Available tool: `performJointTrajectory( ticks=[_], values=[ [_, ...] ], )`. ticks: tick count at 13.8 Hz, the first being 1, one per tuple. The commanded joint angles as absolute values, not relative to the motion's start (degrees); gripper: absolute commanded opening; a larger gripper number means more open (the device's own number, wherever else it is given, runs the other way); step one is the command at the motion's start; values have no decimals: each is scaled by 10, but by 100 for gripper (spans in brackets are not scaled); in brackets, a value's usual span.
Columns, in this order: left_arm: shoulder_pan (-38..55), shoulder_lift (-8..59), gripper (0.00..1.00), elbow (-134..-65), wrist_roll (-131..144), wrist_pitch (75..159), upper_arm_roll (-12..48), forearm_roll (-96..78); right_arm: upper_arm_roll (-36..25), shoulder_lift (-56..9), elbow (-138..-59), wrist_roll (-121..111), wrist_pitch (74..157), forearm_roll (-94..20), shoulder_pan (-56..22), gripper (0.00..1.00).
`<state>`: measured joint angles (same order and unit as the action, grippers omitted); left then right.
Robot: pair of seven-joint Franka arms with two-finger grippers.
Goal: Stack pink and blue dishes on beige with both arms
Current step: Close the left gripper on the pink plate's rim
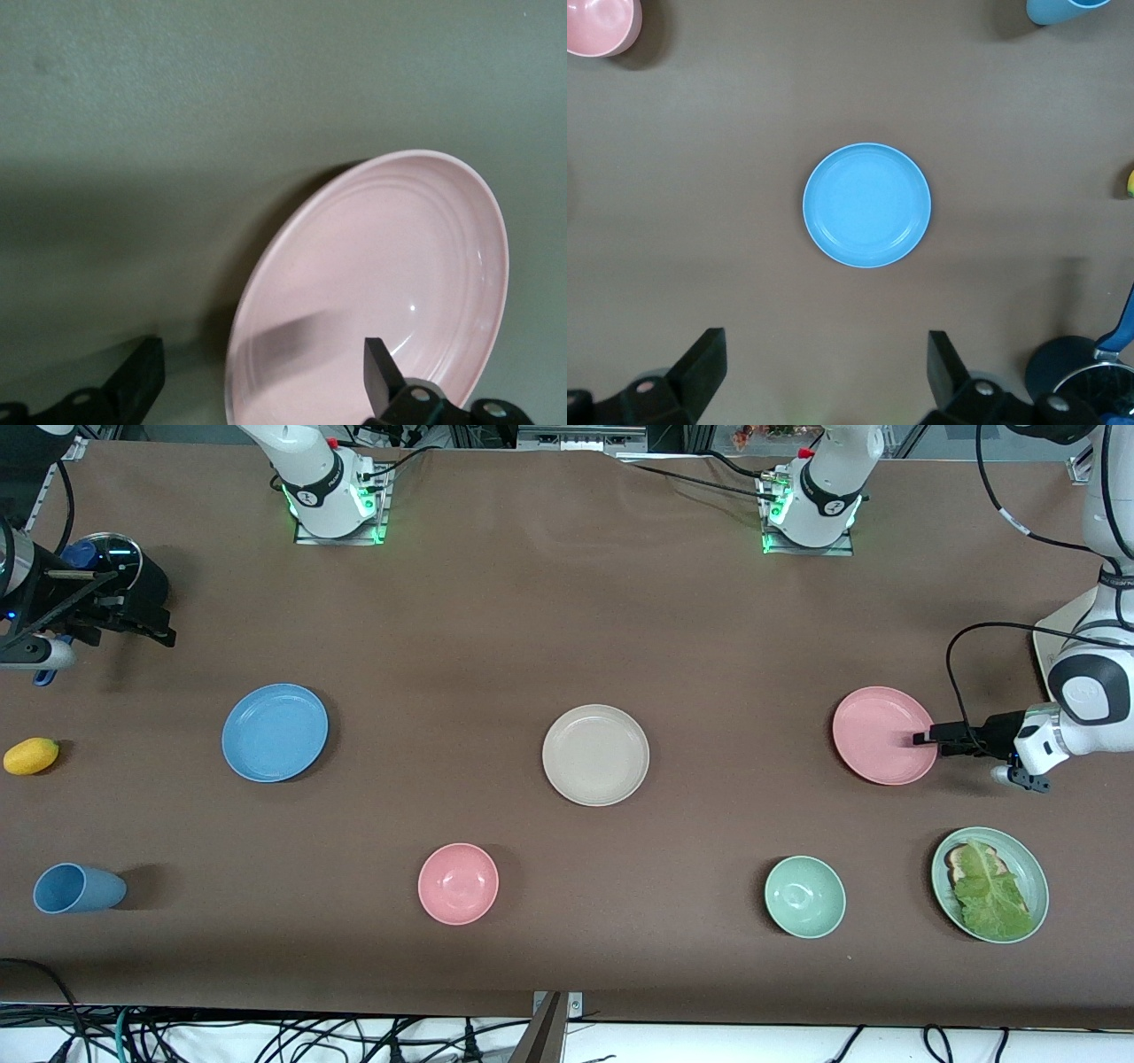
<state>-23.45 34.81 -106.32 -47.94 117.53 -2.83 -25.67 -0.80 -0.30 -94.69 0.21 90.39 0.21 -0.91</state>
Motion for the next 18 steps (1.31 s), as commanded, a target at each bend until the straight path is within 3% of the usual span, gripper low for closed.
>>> performJointTrajectory(
  ticks=[1, 3, 7, 8, 10, 11, 18],
  values=[
    [-240, 319, 86, -1095, -497, 1187, -24, -274, -4, 4, -954, 2, 902, 4, -4, 100],
    [-240, 319, 52, -1094, -497, 1187, -24, -273, -4, 4, -954, 2, 902, 4, -4, 100],
    [-240, 324, 58, -1094, -497, 1194, -24, -275, -4, 4, -954, 2, 902, 4, -4, 100],
    [-240, 326, 53, -1094, -498, 1201, -24, -275, -4, 4, -954, 2, 902, 4, -4, 100],
    [-240, 328, 13, -1094, -515, 1205, -23, -275, -4, 4, -954, 2, 902, 4, -4, 100],
    [-240, 328, 0, -1094, -521, 1206, -24, -279, -4, 4, -954, 2, 902, 4, -4, 100],
    [-240, 328, 0, -1092, -524, 1205, -24, -279, -4, 4, -954, 2, 903, 4, -4, 100]
  ],
)
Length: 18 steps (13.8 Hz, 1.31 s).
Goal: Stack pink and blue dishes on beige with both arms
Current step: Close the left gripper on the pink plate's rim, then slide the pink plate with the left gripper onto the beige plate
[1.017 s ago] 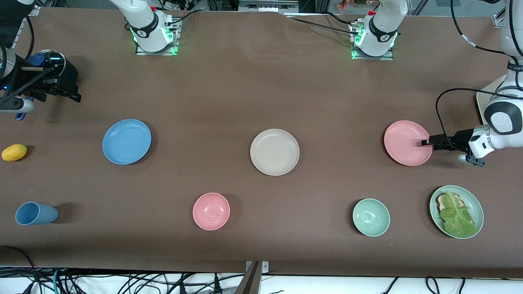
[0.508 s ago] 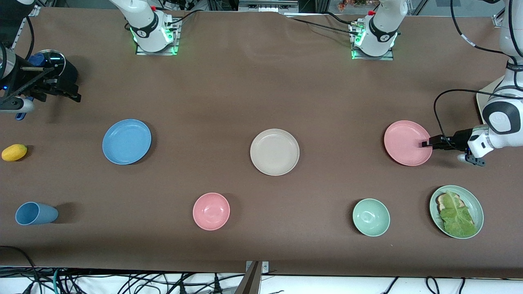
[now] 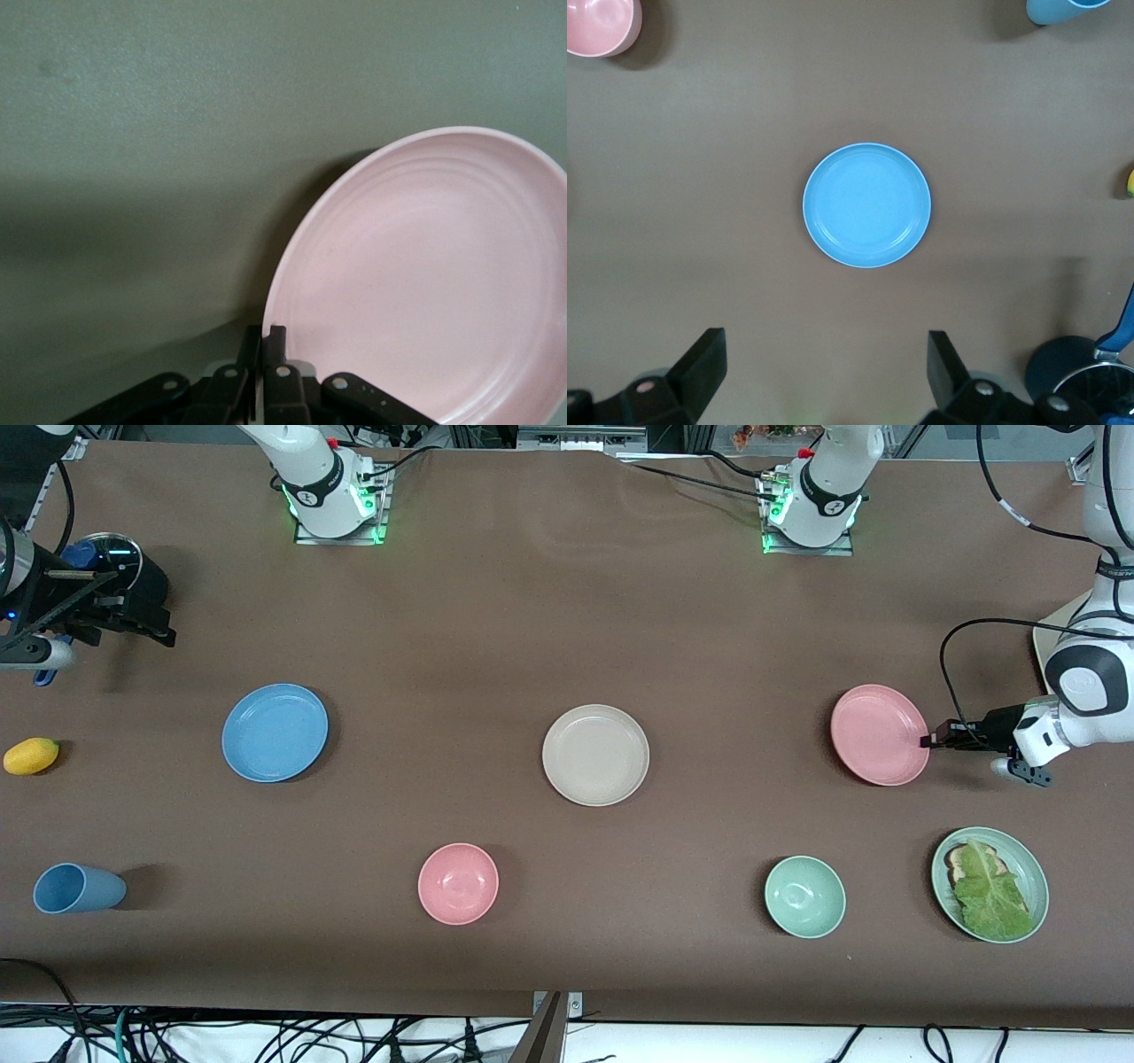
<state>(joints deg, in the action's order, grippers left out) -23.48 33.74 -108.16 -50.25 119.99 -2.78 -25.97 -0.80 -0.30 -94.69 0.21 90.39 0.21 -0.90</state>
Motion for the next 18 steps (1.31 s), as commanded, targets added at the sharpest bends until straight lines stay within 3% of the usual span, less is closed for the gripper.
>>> performJointTrajectory(
  ticks=[1, 8, 18],
  values=[
    [-239, 326, 0, -1090, -524, 1201, -24, -278, -4, 4, -954, 2, 903, 4, -4, 100],
    [-193, 251, 0, -1085, -494, 1184, -23, -264, -4, 4, -953, 2, 902, 4, -4, 100],
    [-26, 219, 0, -1085, -278, 1209, -19, -253, -4, 4, -954, 3, 902, 4, -4, 100]
  ],
)
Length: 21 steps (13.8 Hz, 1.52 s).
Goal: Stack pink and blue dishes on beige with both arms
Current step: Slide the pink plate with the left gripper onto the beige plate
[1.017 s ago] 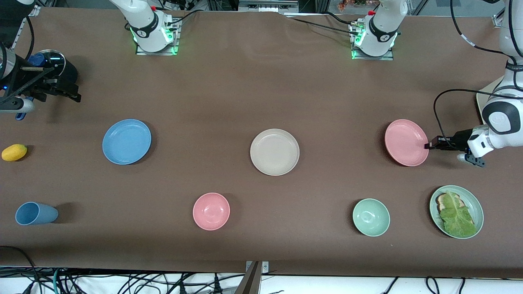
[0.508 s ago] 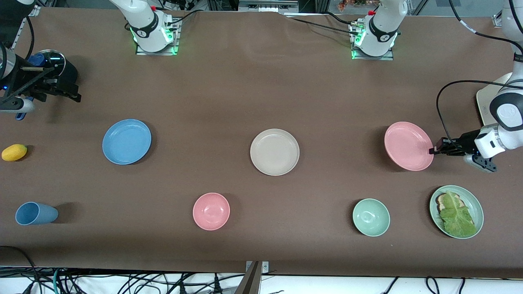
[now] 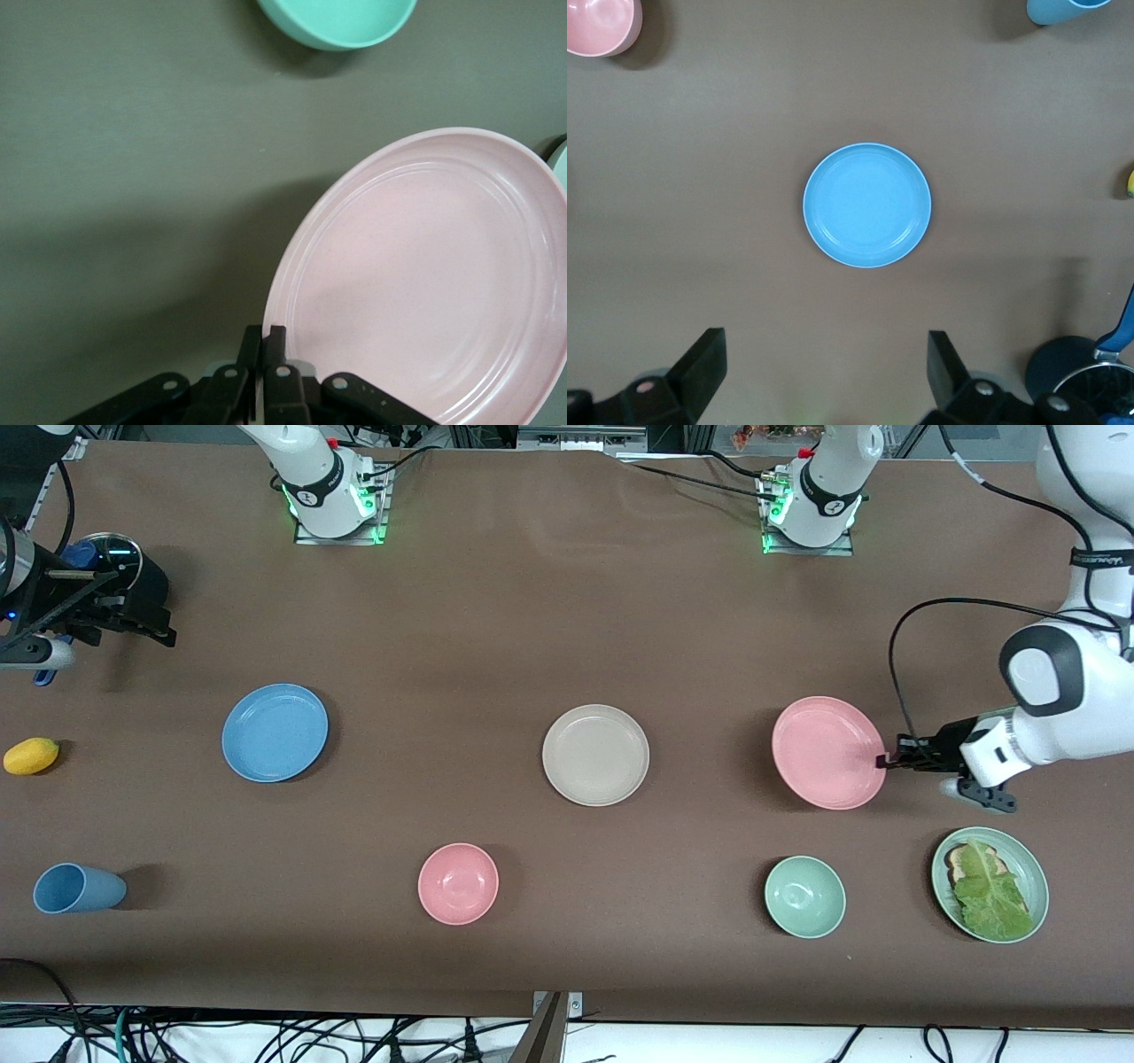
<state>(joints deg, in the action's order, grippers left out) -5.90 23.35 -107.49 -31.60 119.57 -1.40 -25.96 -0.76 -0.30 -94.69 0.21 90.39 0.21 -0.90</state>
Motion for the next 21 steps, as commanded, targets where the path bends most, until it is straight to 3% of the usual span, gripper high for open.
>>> performJointTrajectory(
  ticks=[1, 21],
  values=[
    [-5, 220, 0, -1085, -254, 1211, -19, -248, -4, 4, -953, 3, 902, 4, -4, 100],
    [258, 309, 0, -1026, 112, 1347, -11, -192, -1, 4, -952, 4, 897, 4, -6, 100]
  ],
)
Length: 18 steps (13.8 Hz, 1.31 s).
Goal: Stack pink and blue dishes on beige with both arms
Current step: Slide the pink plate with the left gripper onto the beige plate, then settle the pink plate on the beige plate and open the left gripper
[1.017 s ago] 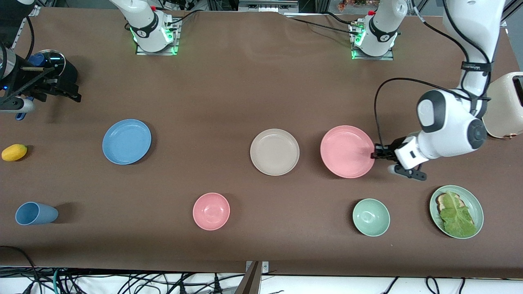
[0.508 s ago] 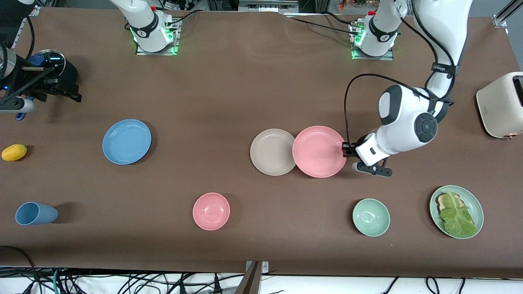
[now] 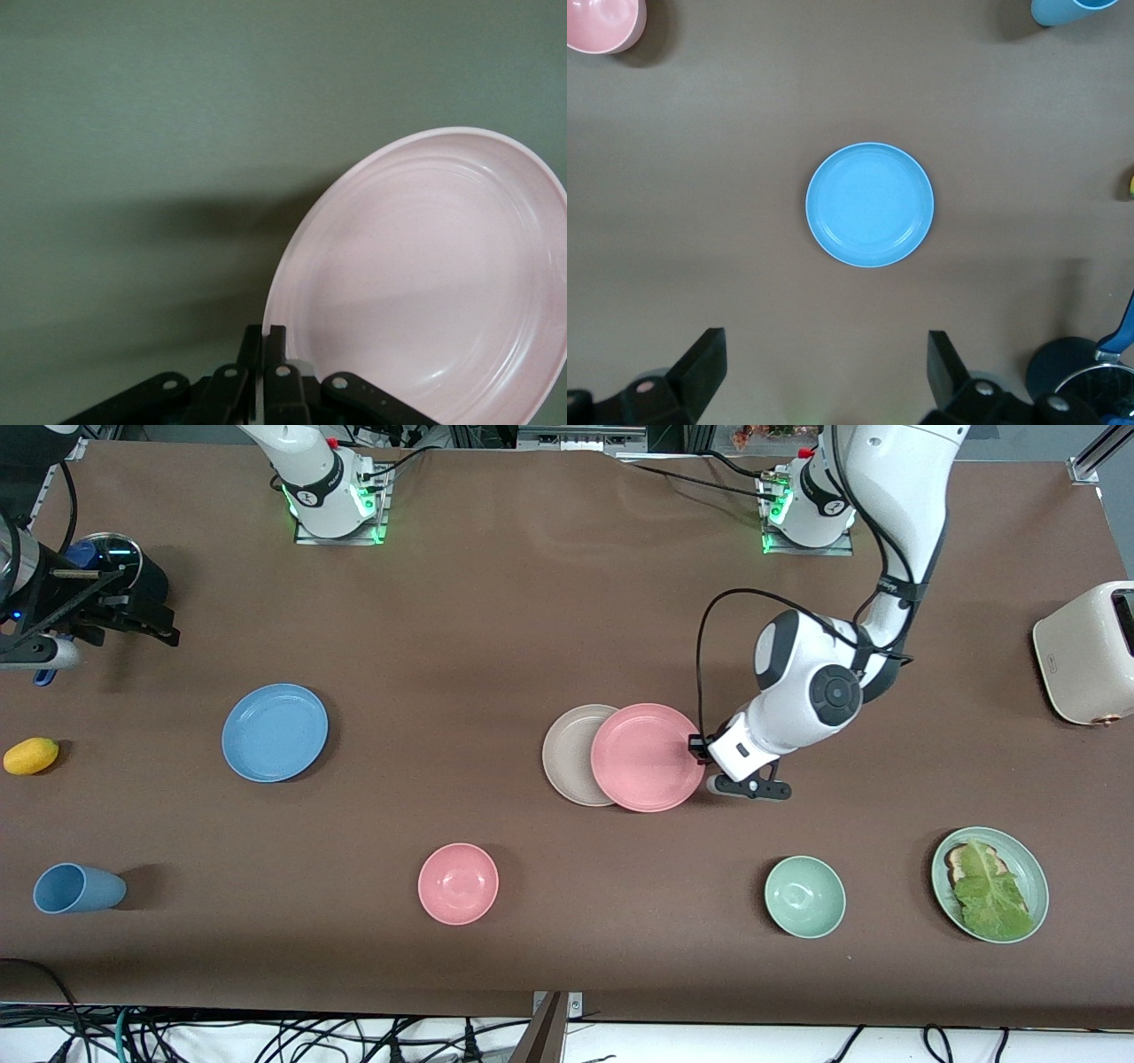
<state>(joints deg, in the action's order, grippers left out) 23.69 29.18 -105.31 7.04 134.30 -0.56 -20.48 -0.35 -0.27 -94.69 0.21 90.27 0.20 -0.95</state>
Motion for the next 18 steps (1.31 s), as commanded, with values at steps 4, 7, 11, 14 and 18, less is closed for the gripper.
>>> performJointTrajectory(
  ticks=[4, 7, 11, 14, 18],
  values=[
    [280, 327, 0, -1020, 135, 1367, -11, -193, -2, 5, -952, 4, 896, 3, -6, 100],
    [300, 336, 0, -1007, 177, 1377, -12, -192, -4, 4, -952, 3, 897, 3, -6, 100],
    [319, 356, 0, -986, 220, 1377, -13, -191, -3, 4, -953, 4, 896, 3, -6, 100],
    [319, 356, 0, -986, 222, 1377, -15, -167, -3, 5, -952, 6, 896, 3, -6, 100],
    [315, 349, 0, -997, 219, 1375, -17, -149, -2, 5, -953, 6, 896, 3, -6, 100]
  ],
)
